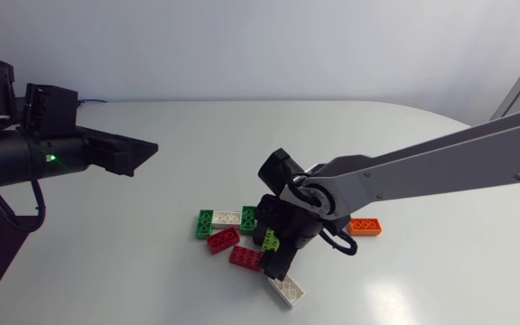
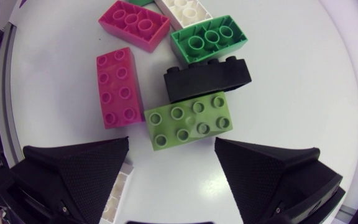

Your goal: Sort duplo bricks by size, large to the right and small to the left

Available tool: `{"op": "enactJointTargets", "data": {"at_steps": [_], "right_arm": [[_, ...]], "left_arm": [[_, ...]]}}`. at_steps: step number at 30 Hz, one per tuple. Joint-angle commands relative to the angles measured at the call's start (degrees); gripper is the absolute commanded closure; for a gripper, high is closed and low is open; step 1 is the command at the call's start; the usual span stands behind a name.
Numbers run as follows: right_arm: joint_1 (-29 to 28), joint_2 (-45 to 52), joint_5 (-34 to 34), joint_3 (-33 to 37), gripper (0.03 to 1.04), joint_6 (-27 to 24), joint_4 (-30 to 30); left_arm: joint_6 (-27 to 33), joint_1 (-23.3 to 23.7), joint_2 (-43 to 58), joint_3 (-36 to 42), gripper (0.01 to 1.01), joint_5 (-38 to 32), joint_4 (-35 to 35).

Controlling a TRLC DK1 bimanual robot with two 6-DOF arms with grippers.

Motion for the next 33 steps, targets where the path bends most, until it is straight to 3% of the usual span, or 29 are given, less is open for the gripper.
{"op": "enactJointTargets", "data": {"at_steps": [1, 13, 17, 20, 30, 33], "right_arm": [[-0.37, 1.66, 0.38, 2.02, 0.07, 0.91, 0.03], [-1.60, 4.65, 0.47, 7.46, 0.07, 0.03, -3.57], [-1.68, 5.09, 0.47, 6.76, 0.19, 0.03, -3.66], [-1.86, 5.09, 0.38, 6.94, 0.21, 0.03, -4.54], [-6.78, 2.36, 0.38, 4.30, 0.72, -0.24, -3.13], [-8.45, 1.31, 0.38, 3.07, 0.82, -0.41, -2.96]], "left_arm": [[0.70, 0.42, -0.68, -1.25, 0.044, 0.11, 0.29], [0.70, 0.42, -0.94, -1.42, 0.044, 0.11, 0.11], [0.70, 0.42, -1.03, -1.42, 0.044, 0.11, 0.11], [0.70, 0.33, -1.03, -1.42, 0.044, 0.11, 0.11], [0.78, 0.42, -1.12, -1.60, 0.044, 0.11, 0.20], [0.70, 0.42, -1.03, -1.69, 0.044, 0.11, 0.29]]}}
